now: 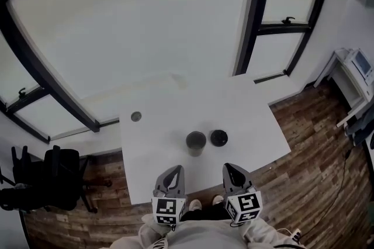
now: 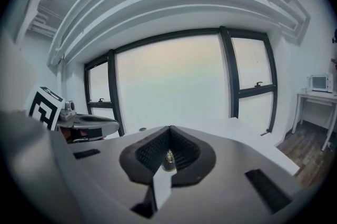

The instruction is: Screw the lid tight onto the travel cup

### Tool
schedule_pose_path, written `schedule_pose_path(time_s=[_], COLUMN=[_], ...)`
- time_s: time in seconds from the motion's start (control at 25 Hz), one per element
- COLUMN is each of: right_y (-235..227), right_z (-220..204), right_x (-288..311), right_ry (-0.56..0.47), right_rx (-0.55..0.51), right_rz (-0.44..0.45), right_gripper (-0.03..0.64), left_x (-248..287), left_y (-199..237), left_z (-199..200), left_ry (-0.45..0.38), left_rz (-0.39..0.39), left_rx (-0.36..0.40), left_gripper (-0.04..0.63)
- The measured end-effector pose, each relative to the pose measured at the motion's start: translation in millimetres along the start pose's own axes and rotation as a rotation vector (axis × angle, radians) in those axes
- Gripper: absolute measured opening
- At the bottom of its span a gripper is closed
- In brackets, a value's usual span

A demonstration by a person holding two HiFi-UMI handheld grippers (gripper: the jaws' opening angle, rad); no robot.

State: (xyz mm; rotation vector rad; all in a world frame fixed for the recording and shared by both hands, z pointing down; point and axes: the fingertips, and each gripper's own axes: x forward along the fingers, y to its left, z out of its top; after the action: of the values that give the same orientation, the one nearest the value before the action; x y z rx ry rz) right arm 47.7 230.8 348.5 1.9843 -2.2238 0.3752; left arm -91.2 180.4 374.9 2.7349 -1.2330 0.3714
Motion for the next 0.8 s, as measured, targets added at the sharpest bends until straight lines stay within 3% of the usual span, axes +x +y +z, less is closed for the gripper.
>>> schedule_pose_path(time_s=[0.2,0.4,0.8], right_y=[-20,-51,-95], right_z=[6,8,11], right_x=[35,75,140], right_ry=[0.016,0.046,0.082], right_rx=[-0.004,-0.002,-0.029], right_rz=[0.04,0.111,0.295], right_gripper=[0.021,0.021,0.021], left_x=[27,57,98], left_y=[8,9,20], left_z=[1,12,7], left_ry=[0.013,-0.023,0.017], left_rz=[0.027,0.029,0.27], left_rx=[-0.024,-0.126,-0.137], left_gripper=[0.008,0.008,0.008])
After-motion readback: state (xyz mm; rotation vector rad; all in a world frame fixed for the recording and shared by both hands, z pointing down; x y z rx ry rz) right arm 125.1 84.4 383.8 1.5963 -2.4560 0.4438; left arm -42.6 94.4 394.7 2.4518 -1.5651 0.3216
